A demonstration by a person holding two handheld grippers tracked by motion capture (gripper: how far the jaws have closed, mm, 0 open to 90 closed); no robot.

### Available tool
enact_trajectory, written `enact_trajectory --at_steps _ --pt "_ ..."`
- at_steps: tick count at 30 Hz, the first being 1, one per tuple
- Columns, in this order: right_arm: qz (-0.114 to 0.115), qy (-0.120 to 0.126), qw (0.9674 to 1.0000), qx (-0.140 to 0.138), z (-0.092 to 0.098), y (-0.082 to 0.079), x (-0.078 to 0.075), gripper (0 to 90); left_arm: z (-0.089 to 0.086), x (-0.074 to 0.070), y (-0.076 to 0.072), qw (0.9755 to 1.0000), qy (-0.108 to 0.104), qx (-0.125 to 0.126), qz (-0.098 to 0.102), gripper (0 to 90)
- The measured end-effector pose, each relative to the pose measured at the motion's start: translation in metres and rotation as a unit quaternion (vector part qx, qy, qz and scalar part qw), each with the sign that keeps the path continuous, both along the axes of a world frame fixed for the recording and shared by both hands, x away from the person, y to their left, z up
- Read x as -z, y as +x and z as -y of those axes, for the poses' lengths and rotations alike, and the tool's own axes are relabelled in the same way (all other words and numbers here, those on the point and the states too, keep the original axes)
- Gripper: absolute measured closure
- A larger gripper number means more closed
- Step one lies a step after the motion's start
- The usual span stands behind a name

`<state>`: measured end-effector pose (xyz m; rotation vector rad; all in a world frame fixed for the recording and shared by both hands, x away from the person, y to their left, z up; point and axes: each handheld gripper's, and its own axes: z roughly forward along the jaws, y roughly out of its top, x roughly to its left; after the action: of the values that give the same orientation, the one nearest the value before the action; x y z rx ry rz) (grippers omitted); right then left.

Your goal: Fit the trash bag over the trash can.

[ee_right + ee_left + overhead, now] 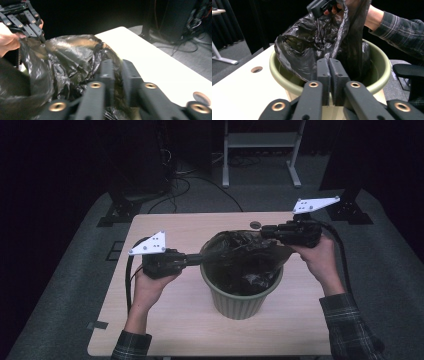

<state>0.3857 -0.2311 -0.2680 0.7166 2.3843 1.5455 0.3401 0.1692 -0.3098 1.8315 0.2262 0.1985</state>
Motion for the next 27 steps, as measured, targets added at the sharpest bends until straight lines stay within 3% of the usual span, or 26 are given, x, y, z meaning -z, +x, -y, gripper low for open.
enact_trajectory --at_steps 1,3,7,10,16,23,25,27 --pt "-0.004 -0.003 1.0000 0.000 -0.001 0.001 0.002 88.8 -0.001 0.001 0.000 1.0000 -0.002 0.001 -0.002 85.2" --pt "-0.003 -0.004 1.0000 -0.001 -0.001 0.000 0.004 90.0 -0.005 0.001 -0.001 1.0000 -0.005 -0.001 -0.004 78.6" --pt "0.002 0.004 1.0000 0.005 0.005 -0.003 0.003 90.0 -0.015 -0.007 0.000 0.9994 -0.031 -0.014 -0.006 49.4" --pt "0.007 0.016 0.9998 0.005 0.009 -0.006 0.000 90.0 -0.020 -0.016 0.007 0.9986 -0.047 -0.021 -0.010 42.2" --pt "0.016 0.029 0.9994 -0.009 0.008 -0.011 -0.002 90.0 -0.009 -0.026 0.033 0.9979 -0.048 -0.032 -0.028 40.3" --pt "0.019 0.037 0.9989 -0.022 0.007 -0.014 -0.002 90.0 0.019 -0.018 0.058 0.9970 -0.036 -0.016 -0.067 40.7" --pt "0.019 0.039 0.9987 -0.025 0.007 -0.015 -0.002 90.0 0.025 -0.013 0.063 0.9969 -0.028 -0.011 -0.073 47.1" --pt "0.019 0.041 0.9986 -0.027 0.007 -0.014 -0.001 90.0 0.029 -0.009 0.065 0.9970 -0.013 0.002 -0.076 67.0"
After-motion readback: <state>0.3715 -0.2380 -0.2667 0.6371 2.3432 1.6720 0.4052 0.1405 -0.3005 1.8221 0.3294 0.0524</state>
